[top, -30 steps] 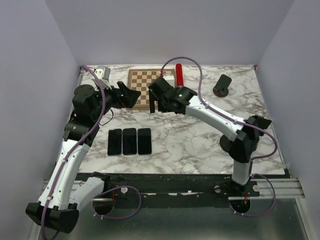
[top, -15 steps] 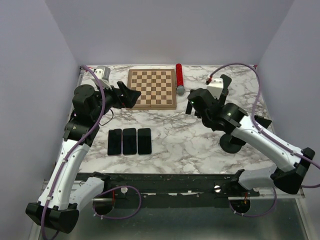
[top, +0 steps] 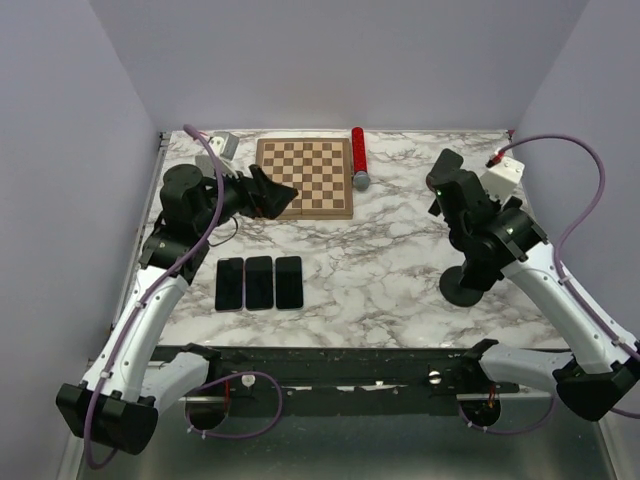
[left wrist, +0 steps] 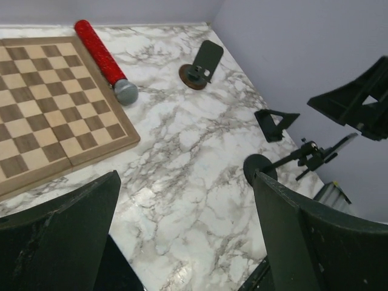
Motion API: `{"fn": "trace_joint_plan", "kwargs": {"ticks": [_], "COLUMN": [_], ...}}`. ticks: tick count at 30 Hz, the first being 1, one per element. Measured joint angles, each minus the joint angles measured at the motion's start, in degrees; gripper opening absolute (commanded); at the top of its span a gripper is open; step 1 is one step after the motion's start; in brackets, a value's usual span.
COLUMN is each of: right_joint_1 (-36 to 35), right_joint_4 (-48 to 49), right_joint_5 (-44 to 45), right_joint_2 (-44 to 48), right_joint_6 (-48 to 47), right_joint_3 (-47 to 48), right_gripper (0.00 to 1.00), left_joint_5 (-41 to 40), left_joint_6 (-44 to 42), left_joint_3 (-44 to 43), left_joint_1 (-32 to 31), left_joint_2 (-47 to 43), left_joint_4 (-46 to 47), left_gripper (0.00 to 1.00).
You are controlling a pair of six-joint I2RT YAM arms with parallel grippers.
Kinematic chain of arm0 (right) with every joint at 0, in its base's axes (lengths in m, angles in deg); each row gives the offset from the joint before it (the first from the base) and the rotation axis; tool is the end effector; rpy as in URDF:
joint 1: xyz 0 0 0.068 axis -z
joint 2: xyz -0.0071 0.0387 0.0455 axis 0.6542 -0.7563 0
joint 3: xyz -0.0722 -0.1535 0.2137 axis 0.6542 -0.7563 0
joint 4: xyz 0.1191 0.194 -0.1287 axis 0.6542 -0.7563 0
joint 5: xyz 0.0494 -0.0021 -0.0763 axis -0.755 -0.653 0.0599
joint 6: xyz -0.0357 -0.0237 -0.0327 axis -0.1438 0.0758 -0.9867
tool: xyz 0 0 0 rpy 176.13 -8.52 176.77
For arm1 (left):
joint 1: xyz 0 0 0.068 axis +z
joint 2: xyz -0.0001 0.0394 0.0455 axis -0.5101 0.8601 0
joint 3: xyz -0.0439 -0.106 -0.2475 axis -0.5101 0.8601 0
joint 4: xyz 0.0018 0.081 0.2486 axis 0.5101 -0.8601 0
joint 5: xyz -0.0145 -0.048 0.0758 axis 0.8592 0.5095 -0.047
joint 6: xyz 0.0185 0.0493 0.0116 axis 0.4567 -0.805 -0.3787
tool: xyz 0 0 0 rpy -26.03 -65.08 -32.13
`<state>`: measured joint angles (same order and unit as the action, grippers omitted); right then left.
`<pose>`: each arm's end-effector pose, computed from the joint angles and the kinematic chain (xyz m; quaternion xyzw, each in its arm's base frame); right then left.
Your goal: Remove the phone from the phone stand
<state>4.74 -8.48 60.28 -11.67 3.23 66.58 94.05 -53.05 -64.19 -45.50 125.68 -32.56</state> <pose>0.1837 0.0995 0.3874 0.2406 0.8182 -0.0824 0.5157 0.2054 -0.0707 0.4010 0.0646 0.7405 -0.3963 0.5389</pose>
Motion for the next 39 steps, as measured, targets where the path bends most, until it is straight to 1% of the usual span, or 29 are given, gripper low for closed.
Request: {"fn": "trace_joint_plan", "kwargs": {"ticks": [2,6,9,14,15,16,18,20,22,28,31,34,37,39], "right_joint_1": [1.97,3.39,4.26,4.74,4.76,4.79,5.03,5.09,5.11,5.11,5.14,5.14,5.11,5.14], "right_joint_4": [0.0,0.37,0.26,-0.9,-1.38,-1.88,-2.49,-2.58,-2.4,-1.31,-1.22,-1.62,-1.77,-1.73], "right_joint_5": [-0.59,-1.03,-1.44,-1.25,-1.2,-1.16,-1.18,-1.4,-1.99,-6.32,-8.66,-10.8,-13.44,-15.1], "right_joint_2": [0.7,3.02,3.67,3.61,3.48,3.3,2.82,2.54,2.73,6.38,8.02,9.18,9.92,10.25], "right_joint_6": [-1.01,-2.49,-3.08,-3.17,-3.13,-3.1,-3.13,-3.21,-3.52,-4.59,-4.68,-4.26,-3.87,-3.87], "right_joint_3": [-0.7,-0.55,1.09,3.5,3.8,4.17,4.81,5.2,5.11,3.23,3.26,4.02,6.05,7.65], "right_gripper": [1.0,1.0,1.0,1.0,1.0,1.0,1.0,1.0,1.0,1.0,1.0,1.0,1.0,1.0], "left_joint_5": [1.7,5.05,8.07,11.02,11.02,10.88,10.73,10.6,10.6,10.1,10.21,10.21,10.23,10.25], "left_joint_6": [0.22,0.48,0.87,1.11,1.05,0.81,0.55,0.59,1.55,5.01,5.62,5.35,5.31,5.31], "left_joint_3": [0.52,1.77,2.86,7.5,9.73,12.2,14.69,14.91,13.66,10.23,7.54,3.85,-0.59,-3.63], "left_joint_1": [-1.31,-4.83,-8.52,-15.1,-16.83,-19.06,-22.18,-26.4,-28.81,-32.68,-34.88,-37.29,-38.88,-39.74], "left_joint_2": [1.11,2.99,4.57,6.47,6.62,6.82,7.78,12.17,16.87,30.95,38.16,45.22,51.87,56.02], "left_joint_4": [1.2,3.89,7.34,16.44,19.76,22.8,26.12,30.03,33.44,47.76,55.21,60.72,64.92,66.14], "left_gripper": [0.98,0.95,0.94,0.95,0.94,0.9,0.87,0.85,0.83,0.76,0.75,0.76,0.81,0.83]}}
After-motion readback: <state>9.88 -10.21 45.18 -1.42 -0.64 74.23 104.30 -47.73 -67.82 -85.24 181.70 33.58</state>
